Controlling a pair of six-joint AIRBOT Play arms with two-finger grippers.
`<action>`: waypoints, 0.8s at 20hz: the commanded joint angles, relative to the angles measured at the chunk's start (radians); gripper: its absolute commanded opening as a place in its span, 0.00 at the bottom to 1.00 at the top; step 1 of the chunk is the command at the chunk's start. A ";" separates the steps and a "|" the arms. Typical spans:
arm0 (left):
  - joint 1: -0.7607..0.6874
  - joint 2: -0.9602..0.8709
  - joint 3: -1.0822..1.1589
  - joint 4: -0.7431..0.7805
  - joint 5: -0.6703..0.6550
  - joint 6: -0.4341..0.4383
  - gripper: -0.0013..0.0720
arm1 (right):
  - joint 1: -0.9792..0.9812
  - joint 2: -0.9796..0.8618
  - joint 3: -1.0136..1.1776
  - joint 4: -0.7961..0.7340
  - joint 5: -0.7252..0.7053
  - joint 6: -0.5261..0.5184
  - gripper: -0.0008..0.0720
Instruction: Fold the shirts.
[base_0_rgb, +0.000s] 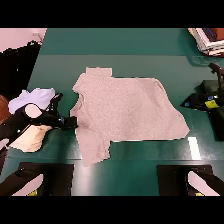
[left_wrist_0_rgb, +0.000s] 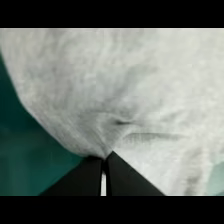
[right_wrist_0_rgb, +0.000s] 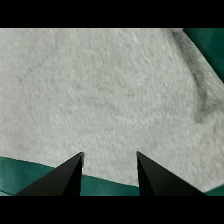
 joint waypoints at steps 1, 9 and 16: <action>0.000 0.001 0.092 -0.010 -0.051 0.044 0.05 | -0.074 0.001 -0.018 -0.116 0.074 -0.003 0.54; 0.000 0.001 0.128 -0.011 -0.033 0.051 0.05 | -0.426 -0.041 -0.374 -0.014 -0.018 -0.031 0.79; 0.000 0.001 0.128 -0.011 -0.022 0.050 0.05 | -0.299 -0.129 -0.427 -0.005 -0.177 -0.042 0.59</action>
